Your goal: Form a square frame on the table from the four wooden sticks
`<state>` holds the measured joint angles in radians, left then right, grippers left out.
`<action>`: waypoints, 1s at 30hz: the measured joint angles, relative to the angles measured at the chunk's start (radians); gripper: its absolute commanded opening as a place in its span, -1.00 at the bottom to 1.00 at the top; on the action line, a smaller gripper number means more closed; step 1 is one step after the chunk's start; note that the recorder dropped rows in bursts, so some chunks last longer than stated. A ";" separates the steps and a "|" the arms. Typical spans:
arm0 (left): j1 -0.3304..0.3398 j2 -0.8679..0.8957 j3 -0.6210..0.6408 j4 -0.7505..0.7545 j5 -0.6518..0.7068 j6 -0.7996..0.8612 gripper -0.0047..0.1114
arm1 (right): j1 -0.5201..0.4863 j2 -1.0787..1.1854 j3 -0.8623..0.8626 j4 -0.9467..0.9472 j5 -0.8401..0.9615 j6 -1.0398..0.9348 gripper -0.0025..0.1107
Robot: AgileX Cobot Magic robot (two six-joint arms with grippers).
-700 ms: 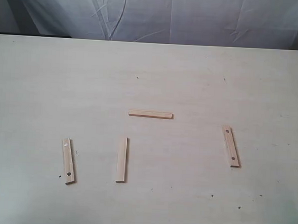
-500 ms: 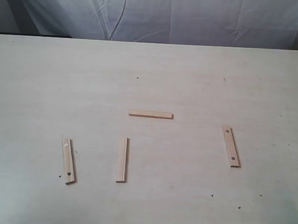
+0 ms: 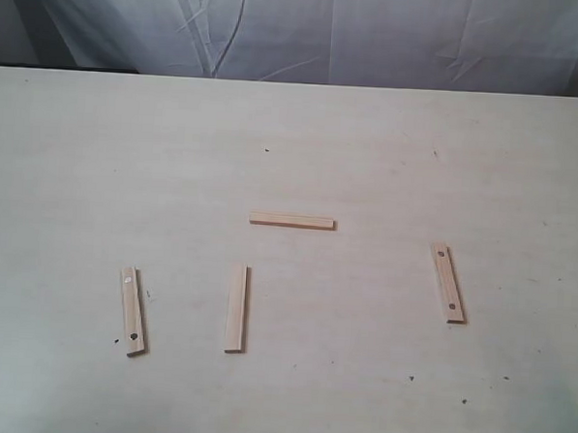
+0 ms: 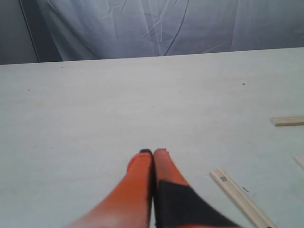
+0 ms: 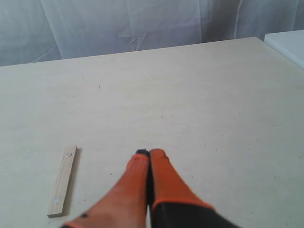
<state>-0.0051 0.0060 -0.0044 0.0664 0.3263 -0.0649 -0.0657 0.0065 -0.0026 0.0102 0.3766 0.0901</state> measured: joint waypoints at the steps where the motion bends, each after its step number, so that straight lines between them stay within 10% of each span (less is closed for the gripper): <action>1: 0.000 0.000 0.000 0.000 0.000 0.000 -0.92 | 0.000 0.000 0.000 0.000 0.000 0.000 -0.97; 30: 0.000 0.000 0.000 0.000 0.000 0.000 -0.92 | 0.000 0.000 0.002 0.000 -0.377 0.000 -0.97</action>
<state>-0.0051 0.0060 -0.0044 0.0664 0.3263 -0.0649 -0.0657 0.0065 -0.0009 0.0102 0.0000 0.0901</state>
